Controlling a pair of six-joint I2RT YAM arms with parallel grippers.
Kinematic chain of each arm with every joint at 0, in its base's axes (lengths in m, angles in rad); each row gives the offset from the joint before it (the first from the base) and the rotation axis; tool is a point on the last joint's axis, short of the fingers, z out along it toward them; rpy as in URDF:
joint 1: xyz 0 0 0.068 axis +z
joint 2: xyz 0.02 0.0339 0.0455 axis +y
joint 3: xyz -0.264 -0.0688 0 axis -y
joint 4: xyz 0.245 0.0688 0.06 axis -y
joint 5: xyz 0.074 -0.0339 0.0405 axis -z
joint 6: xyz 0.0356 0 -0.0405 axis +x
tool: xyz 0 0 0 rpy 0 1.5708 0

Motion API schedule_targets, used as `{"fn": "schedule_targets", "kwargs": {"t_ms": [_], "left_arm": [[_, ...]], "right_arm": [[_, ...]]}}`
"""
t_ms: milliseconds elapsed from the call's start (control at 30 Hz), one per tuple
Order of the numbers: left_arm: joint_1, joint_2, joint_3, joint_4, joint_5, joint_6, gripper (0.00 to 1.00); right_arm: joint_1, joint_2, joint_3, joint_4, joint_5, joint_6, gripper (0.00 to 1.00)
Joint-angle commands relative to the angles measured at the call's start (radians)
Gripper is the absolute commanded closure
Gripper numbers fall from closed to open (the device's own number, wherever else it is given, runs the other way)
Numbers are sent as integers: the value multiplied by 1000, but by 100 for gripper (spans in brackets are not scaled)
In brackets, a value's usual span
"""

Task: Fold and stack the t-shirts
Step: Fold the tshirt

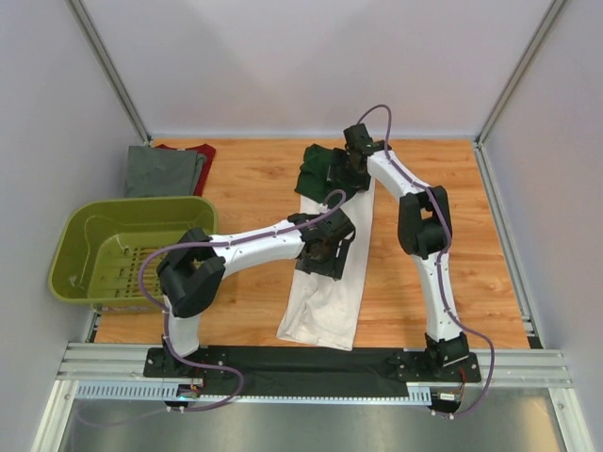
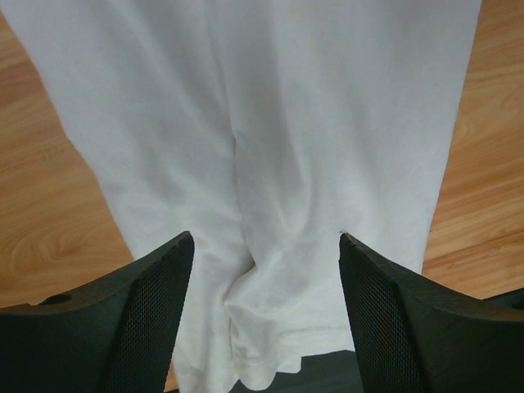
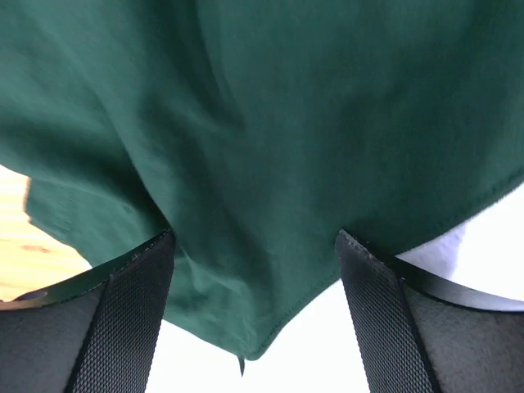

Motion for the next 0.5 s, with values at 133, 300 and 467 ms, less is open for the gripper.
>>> {"fn": "schedule_targets", "kwargs": {"t_ms": [133,300,467], "left_arm": [[-18,87,21,39,64,-52,22],[-17,141,81,21,105,-17,22],[-12,176,125,36,141,45,22]], "right_arm": [[-3,106,164,24,15,-3,19],[-1,194,298,37,4,19,17],[-1,250,330,87,-37,56,17]]}}
